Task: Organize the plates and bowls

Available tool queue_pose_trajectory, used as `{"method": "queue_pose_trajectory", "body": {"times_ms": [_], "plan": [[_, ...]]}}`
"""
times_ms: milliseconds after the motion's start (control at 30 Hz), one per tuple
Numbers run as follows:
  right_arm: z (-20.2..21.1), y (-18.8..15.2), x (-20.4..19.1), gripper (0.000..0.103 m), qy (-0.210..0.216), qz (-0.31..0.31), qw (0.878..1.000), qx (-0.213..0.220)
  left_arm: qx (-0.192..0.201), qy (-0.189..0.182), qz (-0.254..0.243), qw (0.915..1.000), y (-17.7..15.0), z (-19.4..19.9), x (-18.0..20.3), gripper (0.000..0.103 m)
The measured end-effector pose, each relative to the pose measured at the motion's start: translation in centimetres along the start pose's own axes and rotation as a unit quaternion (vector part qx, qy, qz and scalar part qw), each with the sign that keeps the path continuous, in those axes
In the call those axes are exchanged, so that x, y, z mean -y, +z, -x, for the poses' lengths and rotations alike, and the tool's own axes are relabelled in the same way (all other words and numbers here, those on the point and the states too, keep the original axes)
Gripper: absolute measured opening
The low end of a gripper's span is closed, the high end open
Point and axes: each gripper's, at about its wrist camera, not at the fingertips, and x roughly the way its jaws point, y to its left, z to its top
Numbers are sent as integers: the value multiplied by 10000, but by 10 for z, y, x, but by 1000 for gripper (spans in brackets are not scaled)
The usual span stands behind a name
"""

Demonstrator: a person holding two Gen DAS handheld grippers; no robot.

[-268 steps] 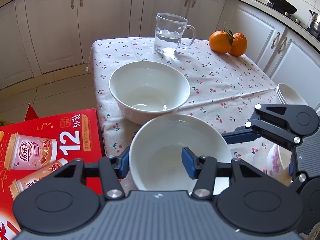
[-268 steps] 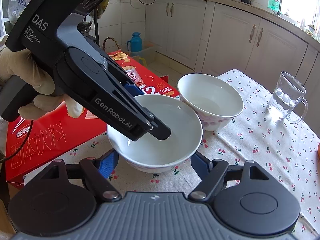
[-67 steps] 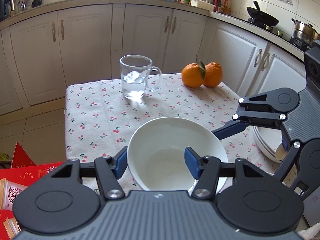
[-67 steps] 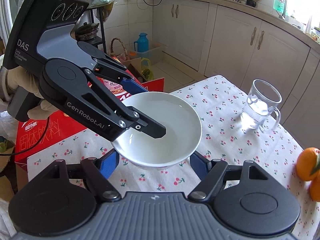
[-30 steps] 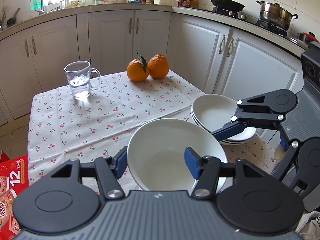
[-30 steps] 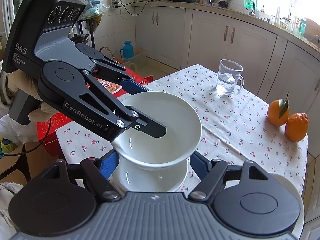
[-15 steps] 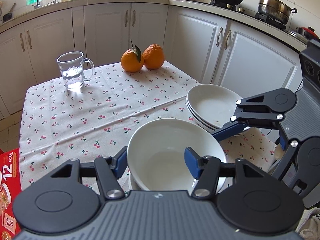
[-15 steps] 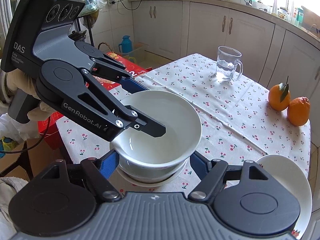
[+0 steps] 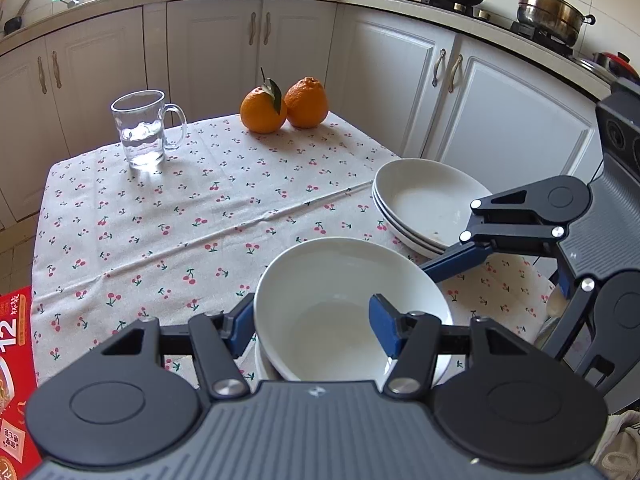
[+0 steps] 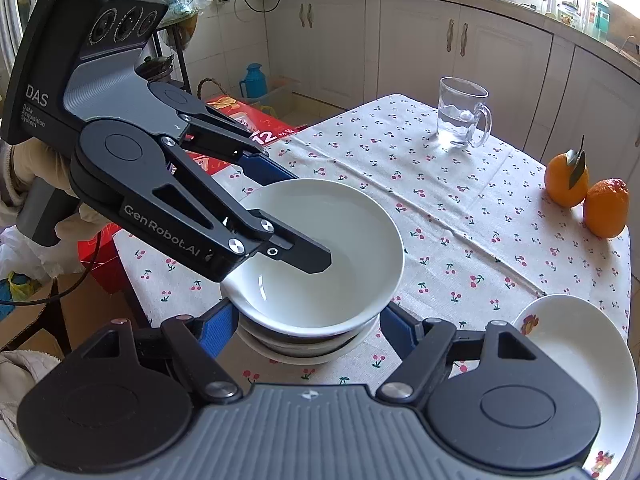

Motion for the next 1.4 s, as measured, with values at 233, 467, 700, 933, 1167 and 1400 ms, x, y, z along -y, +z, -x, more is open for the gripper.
{"method": "queue_pose_trajectory", "body": {"times_ms": [233, 467, 700, 933, 1167, 1400], "plan": [[-4, -2, 1, 81, 57, -23, 10000, -26, -66, -23, -6, 10000, -3, -2, -2, 59], [-1, -3, -1, 98, 7, 70, 9999, 101, 151, 3, -157, 9998, -2, 9, -1, 78], [7, -7, -3, 103, -75, 104, 9996, 261, 610, 170, -290, 9976, -8, 36, -2, 88], [9, -21, -11, 103, -302, 483, 9983, 157, 605, 252, -749, 9950, -32, 60, -1, 93], [-5, -33, -15, 103, -368, 739, 9966, -48, 84, 261, -1023, 9944, -64, 51, 3, 93], [-27, -32, -9, 103, -301, 837, 9957, -254, -352, 33, -1355, 9902, -74, 15, 1, 93]]}}
